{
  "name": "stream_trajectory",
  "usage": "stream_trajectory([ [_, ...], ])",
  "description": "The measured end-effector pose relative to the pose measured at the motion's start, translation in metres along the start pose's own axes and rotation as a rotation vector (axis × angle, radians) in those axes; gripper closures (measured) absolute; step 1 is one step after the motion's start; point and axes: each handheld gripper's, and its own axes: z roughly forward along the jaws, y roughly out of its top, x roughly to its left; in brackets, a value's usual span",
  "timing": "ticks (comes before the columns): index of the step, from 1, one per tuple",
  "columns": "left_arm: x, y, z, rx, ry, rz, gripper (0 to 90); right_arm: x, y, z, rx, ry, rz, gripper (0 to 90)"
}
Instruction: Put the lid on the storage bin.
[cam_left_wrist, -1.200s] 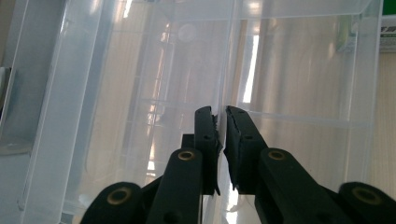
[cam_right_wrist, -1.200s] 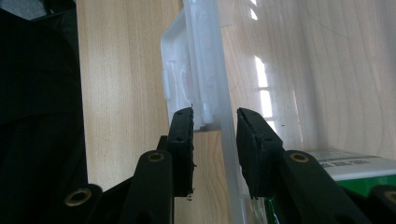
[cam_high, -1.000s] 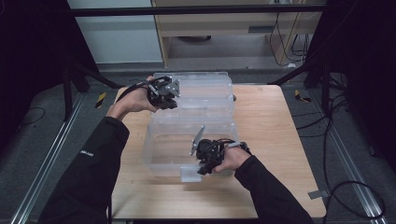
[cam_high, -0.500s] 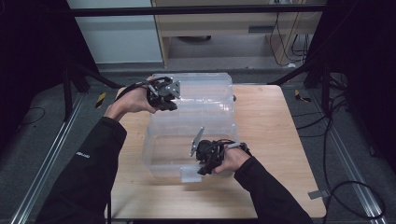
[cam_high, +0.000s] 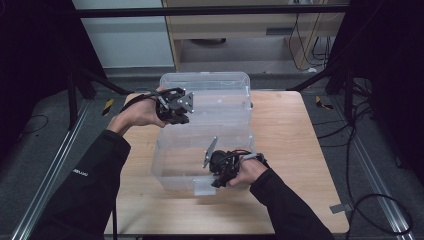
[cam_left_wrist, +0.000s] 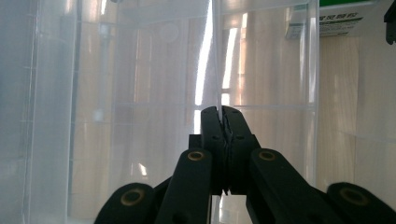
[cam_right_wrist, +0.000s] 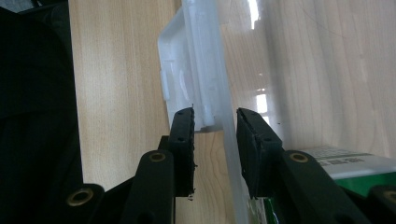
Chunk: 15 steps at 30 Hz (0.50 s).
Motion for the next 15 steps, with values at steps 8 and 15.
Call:
stream_trajectory([
  [8, -0.013, 0.003, -0.003, 0.012, 0.013, 0.012, 88.7, 0.001, 0.000, 0.000, -0.002, 0.000, -0.005, 68.1],
  [15, -0.025, -0.001, -0.006, -0.006, 0.011, 0.004, 88.8, 0.001, -0.002, 0.000, -0.014, 0.001, -0.010, 68.1],
])
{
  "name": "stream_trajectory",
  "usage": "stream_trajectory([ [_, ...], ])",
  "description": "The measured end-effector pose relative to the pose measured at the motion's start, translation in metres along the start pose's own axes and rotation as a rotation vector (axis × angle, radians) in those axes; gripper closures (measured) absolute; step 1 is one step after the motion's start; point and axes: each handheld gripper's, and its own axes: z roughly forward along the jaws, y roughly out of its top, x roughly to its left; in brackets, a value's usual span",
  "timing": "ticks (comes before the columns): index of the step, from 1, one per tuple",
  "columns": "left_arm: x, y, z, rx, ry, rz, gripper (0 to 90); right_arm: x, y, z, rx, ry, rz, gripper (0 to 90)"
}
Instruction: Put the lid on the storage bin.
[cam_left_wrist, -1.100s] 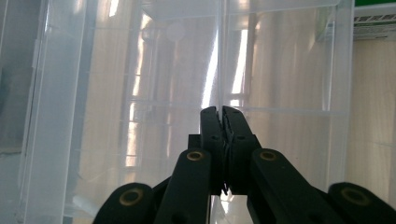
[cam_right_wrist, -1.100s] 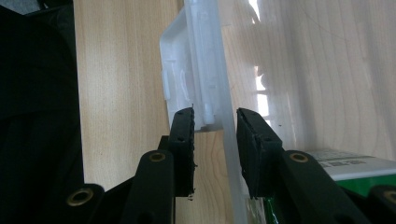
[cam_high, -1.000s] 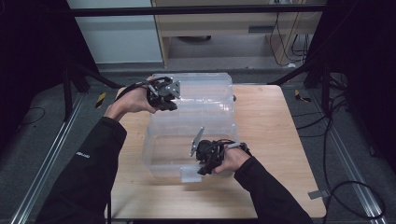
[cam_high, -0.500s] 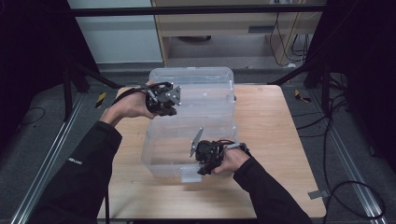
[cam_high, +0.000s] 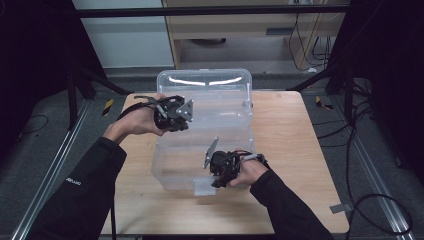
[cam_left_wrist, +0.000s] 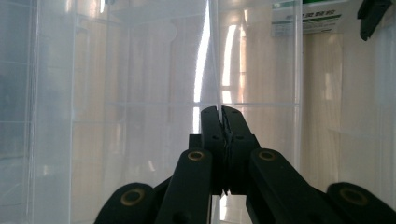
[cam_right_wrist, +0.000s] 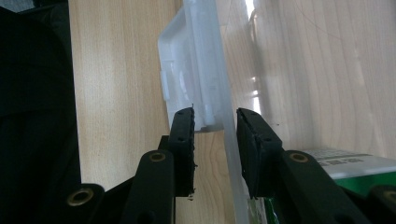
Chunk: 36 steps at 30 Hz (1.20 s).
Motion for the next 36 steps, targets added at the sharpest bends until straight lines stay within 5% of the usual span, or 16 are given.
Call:
stream_trajectory([
  [36, -0.039, -0.008, -0.002, -0.039, -0.039, 0.014, 88.2, 0.004, -0.003, -0.001, -0.016, -0.030, 0.016, 67.1],
])
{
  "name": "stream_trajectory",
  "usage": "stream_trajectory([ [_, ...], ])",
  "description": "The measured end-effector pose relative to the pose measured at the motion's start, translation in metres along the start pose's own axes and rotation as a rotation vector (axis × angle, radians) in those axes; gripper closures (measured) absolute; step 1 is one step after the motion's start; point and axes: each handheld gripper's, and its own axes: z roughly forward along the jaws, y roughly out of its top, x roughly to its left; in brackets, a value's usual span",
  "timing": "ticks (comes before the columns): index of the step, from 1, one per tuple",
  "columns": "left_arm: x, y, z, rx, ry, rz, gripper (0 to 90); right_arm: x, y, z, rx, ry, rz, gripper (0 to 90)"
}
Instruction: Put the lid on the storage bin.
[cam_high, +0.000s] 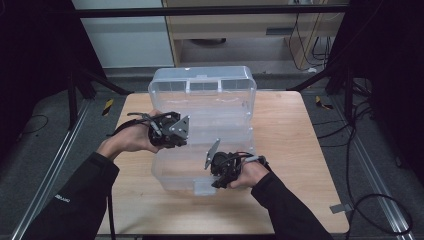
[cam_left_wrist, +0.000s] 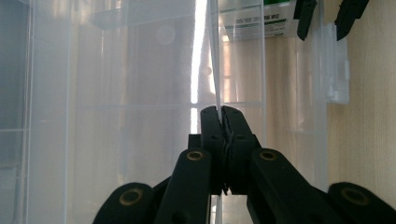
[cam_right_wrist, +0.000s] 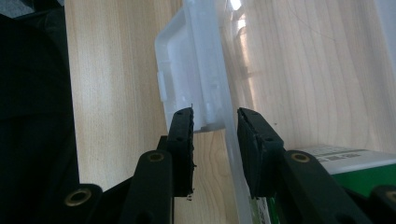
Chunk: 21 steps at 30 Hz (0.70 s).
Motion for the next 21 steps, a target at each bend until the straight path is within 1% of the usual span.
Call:
stream_trajectory([
  [1, -0.005, -0.001, 0.000, 0.000, -0.006, -0.054, 88.1, 0.000, 0.000, 0.000, -0.001, -0.003, 0.003, 67.0],
  [2, -0.002, 0.000, 0.001, -0.001, -0.002, 0.001, 88.0, 0.000, 0.000, 0.000, -0.001, -0.002, 0.005, 67.0],
  [8, -0.008, -0.002, 0.002, -0.010, 0.004, 0.006, 87.2, 0.003, -0.002, -0.001, -0.018, -0.023, 0.006, 66.4],
  [12, -0.009, -0.003, 0.002, -0.019, 0.005, -0.001, 86.9, 0.004, -0.005, -0.006, -0.051, -0.021, 0.026, 61.9],
  [14, -0.009, -0.003, 0.002, -0.013, 0.002, -0.003, 86.8, 0.004, -0.010, -0.013, -0.089, -0.027, 0.038, 62.9],
  [17, -0.009, -0.002, 0.002, -0.015, 0.004, -0.008, 86.7, 0.004, -0.020, -0.025, -0.166, -0.049, 0.063, 65.5],
  [19, -0.009, -0.002, 0.002, -0.006, 0.003, -0.009, 86.7, 0.004, -0.028, -0.034, -0.233, -0.068, 0.084, 69.0],
  [21, -0.009, -0.002, 0.002, -0.005, 0.003, -0.012, 86.6, 0.004, -0.036, -0.044, -0.299, -0.103, 0.112, 72.6],
])
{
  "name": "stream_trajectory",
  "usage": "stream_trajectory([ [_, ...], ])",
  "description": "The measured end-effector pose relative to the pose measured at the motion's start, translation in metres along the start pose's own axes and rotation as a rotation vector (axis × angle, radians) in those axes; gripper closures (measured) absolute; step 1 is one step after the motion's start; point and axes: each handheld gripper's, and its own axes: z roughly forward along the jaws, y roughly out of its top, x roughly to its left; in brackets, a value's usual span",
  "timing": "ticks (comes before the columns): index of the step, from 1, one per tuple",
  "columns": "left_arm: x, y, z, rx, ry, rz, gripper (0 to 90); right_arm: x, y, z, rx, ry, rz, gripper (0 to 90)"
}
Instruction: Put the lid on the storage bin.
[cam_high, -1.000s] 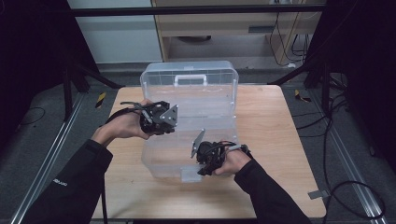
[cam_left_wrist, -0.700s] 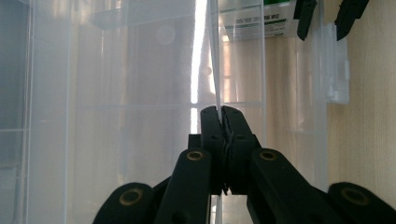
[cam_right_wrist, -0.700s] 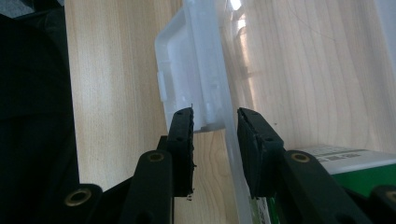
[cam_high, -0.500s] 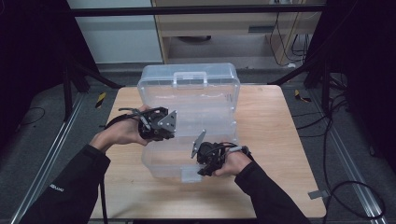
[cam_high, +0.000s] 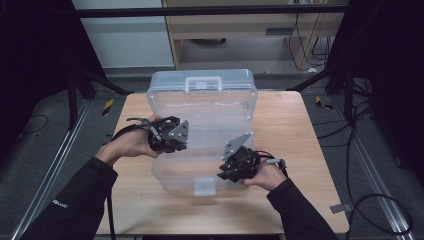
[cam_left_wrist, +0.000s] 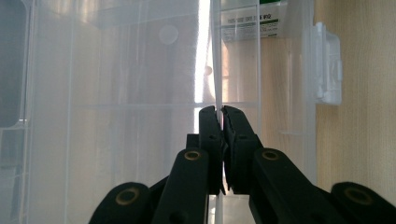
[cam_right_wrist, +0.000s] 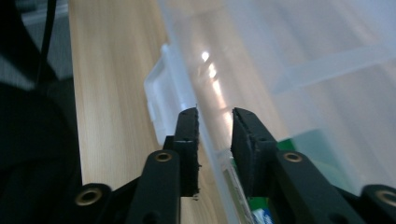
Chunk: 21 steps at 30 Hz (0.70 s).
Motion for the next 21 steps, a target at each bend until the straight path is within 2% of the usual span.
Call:
stream_trajectory([
  [5, 0.000, 0.001, 0.000, 0.001, 0.002, -0.007, 86.5, -0.005, -0.013, -0.021, -0.084, -0.040, 0.061, 78.2],
  [12, -0.001, 0.000, 0.000, -0.004, 0.004, -0.010, 86.3, -0.013, -0.026, -0.037, -0.203, -0.079, 0.138, 89.6],
  [15, -0.001, 0.000, 0.001, -0.004, 0.001, -0.012, 86.2, -0.016, -0.026, -0.042, -0.241, -0.073, 0.157, 89.7],
  [21, -0.001, 0.000, 0.001, -0.004, 0.000, -0.011, 86.2, -0.022, -0.023, -0.051, -0.316, -0.096, 0.183, 90.0],
])
